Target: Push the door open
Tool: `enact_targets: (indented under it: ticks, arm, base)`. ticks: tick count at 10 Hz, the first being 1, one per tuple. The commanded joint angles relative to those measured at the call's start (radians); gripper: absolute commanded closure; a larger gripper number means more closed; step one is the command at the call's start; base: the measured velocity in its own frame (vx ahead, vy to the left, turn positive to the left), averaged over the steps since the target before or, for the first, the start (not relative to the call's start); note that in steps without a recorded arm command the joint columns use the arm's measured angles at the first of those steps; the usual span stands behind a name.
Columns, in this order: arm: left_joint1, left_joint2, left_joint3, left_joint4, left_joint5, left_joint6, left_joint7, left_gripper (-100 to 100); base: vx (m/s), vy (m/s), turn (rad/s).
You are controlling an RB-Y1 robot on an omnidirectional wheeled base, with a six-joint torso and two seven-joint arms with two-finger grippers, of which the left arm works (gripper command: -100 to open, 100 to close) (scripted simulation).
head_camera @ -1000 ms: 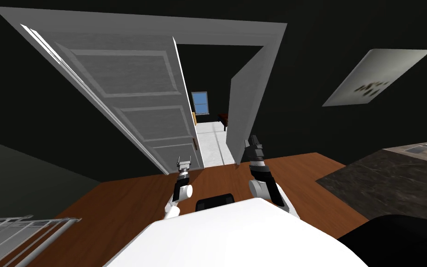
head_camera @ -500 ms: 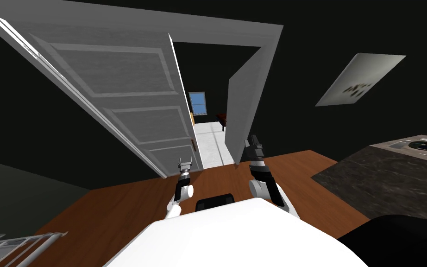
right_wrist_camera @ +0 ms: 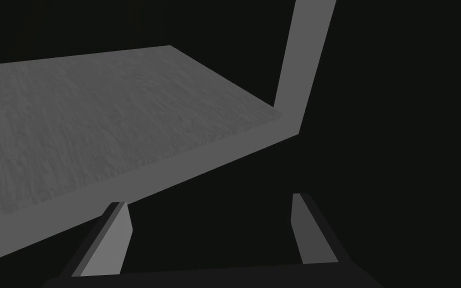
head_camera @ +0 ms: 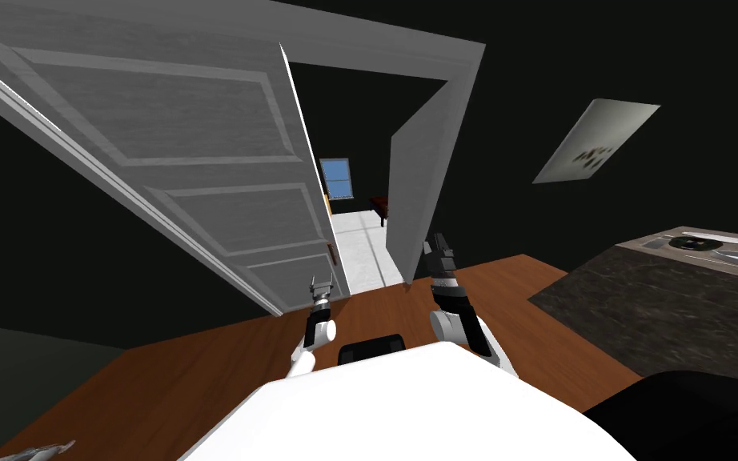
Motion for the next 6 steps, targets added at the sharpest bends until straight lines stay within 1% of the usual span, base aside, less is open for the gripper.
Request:
enact_targets:
  ticks: [1,6]
  arm:
    - [-0.02,-0.004,-0.006,0.048,0.018,-0.01,0.031,-100]
    - [-0.073,-0.012,-0.023,0.181,0.066,-0.041,0.117,-100]
  base:
    - [0.07,0.057,-0.117]
    - [0.063,0.063,-0.105]
